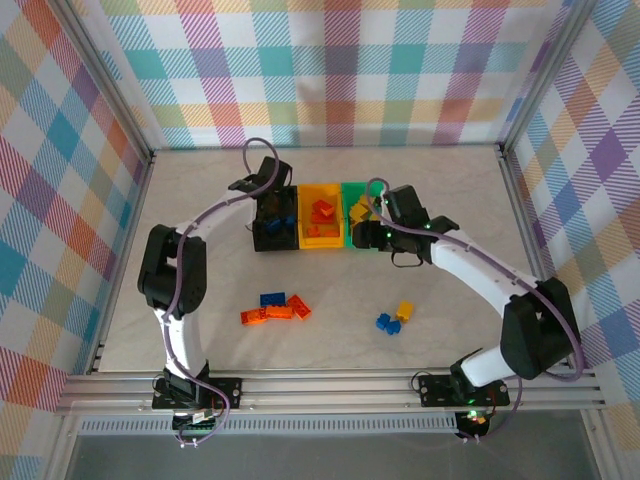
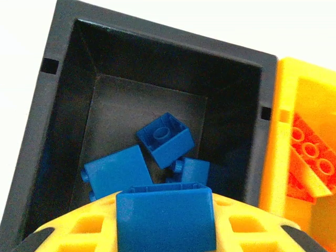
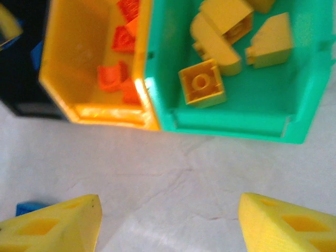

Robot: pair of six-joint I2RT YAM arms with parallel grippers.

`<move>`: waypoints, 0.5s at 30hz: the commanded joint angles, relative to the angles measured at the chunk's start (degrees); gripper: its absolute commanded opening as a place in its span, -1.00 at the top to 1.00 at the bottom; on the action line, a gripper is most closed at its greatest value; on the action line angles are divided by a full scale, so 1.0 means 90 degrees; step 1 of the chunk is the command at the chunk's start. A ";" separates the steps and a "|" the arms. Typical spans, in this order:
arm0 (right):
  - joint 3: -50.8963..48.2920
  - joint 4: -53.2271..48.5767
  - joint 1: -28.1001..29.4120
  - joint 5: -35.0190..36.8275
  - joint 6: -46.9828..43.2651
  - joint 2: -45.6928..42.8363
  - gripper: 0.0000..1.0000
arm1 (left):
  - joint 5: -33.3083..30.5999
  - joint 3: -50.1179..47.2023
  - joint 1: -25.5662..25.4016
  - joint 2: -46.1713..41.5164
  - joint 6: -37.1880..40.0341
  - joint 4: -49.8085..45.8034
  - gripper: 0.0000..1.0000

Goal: Sort the legos into containers by color

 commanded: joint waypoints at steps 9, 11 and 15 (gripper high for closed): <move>-0.0278 0.0550 0.2082 -0.0881 -0.0952 0.0639 -0.55 | 0.0716 -0.0253 -0.0128 -0.1073 -0.0192 -0.0067 -0.90; -0.0127 0.0432 0.2451 -0.0643 -0.1117 0.0915 -0.57 | 0.0953 -0.0748 -0.0148 -0.1639 -0.0320 0.0143 -1.00; 0.0009 0.0321 0.3012 -0.0186 -0.1351 0.1388 -0.57 | 0.1156 -0.1589 -0.0195 -0.2733 -0.0456 0.0285 -1.00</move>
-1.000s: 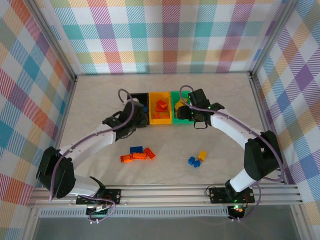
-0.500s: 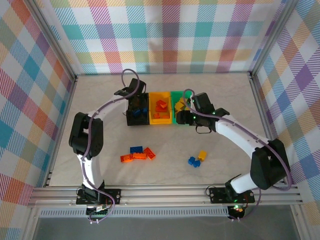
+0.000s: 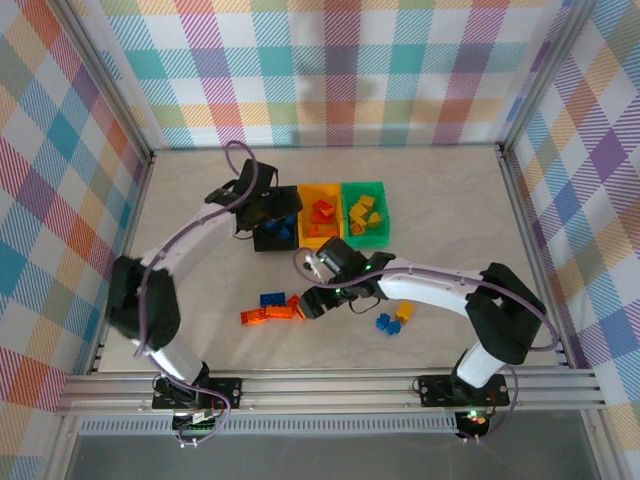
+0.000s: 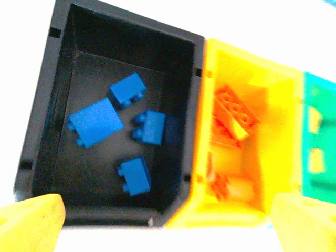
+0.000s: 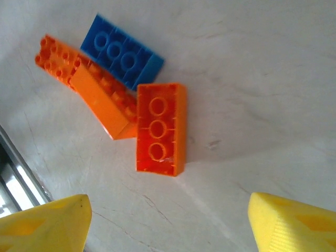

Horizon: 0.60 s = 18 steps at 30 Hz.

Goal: Sort the legos into containers by color

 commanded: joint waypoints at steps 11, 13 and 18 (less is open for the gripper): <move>0.0817 -0.0062 0.0961 0.1513 -0.0805 0.1288 -0.47 | 0.0191 -0.2050 -0.0059 -0.2638 -0.0394 -0.0194 -1.00; 0.0940 -0.0114 0.0999 0.1667 -0.0887 0.1478 -0.44 | 0.0174 -0.2176 -0.0015 -0.2805 -0.0406 -0.0224 -1.00; 0.1049 -0.0225 0.1008 0.1870 -0.0978 0.1723 -0.28 | 0.0231 -0.2247 0.0056 -0.2996 -0.0459 -0.0308 -1.00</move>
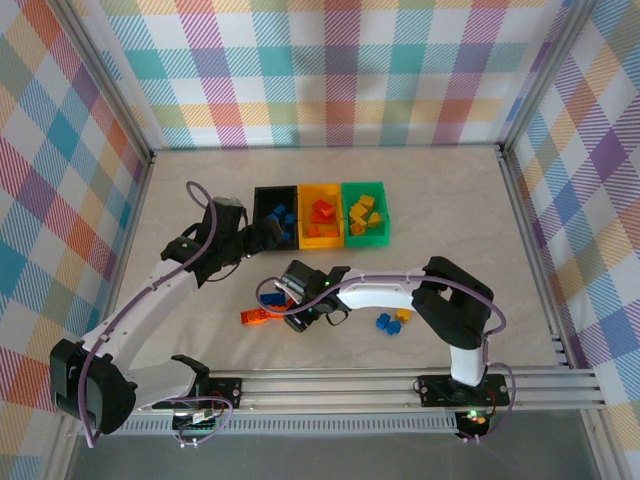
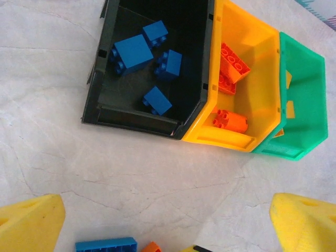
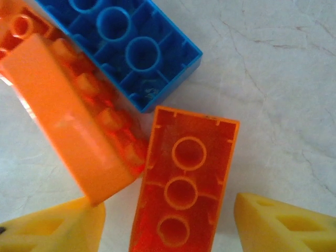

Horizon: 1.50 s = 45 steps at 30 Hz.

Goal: Sort the legos into containers by color

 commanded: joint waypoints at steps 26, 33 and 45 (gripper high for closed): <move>0.0483 -0.0515 -0.2132 -0.0009 0.0497 -0.1572 0.31 | 0.0146 -0.0843 0.0063 -0.0686 -0.0095 -0.0063 -1.00; 0.2677 -0.1266 -0.3011 -0.0227 0.0861 0.0226 0.32 | 0.0303 -0.1192 0.0043 -0.0870 -0.0223 0.0005 -1.00; 0.4833 -0.2042 -0.3083 -0.0265 0.0989 0.1801 -0.26 | 0.0286 -0.1305 -0.0106 -0.0805 -0.0073 -0.0219 -1.00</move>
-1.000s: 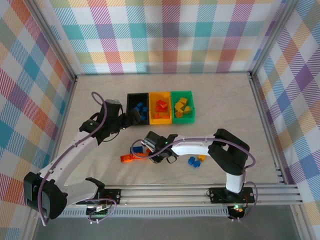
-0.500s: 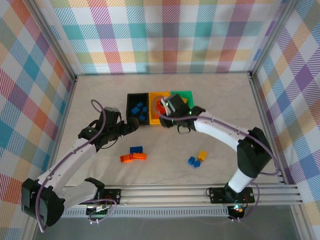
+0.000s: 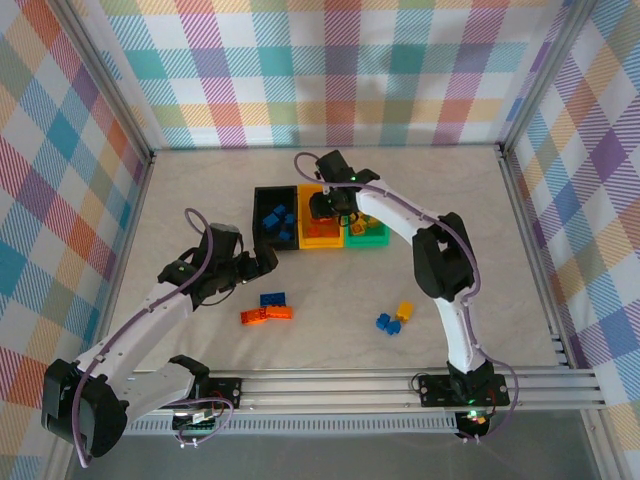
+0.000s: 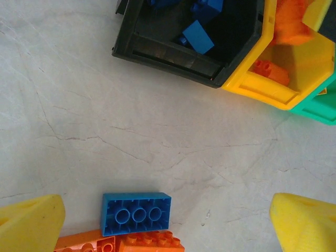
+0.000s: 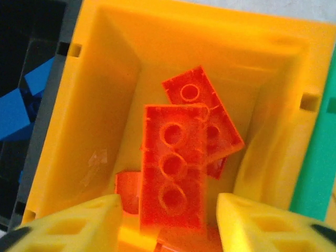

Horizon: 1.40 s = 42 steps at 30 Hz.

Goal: Sort the legos into containers by color

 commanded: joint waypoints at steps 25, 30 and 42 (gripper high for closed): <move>-0.3478 0.1357 0.0293 -0.0311 0.0458 -0.3136 -0.52 | -0.1117 0.0154 -0.1811 0.2285 0.0837 -0.0596 -0.94; -0.3615 0.1363 0.0292 -0.0242 0.0441 -0.3273 -0.52 | -0.1183 0.0326 -0.1821 0.2837 0.0972 -0.0368 -0.89; -0.3755 0.1432 0.0264 -0.0187 0.0398 -0.3363 -0.53 | -0.1372 0.0332 -0.1851 0.3336 0.1017 -0.0054 -0.45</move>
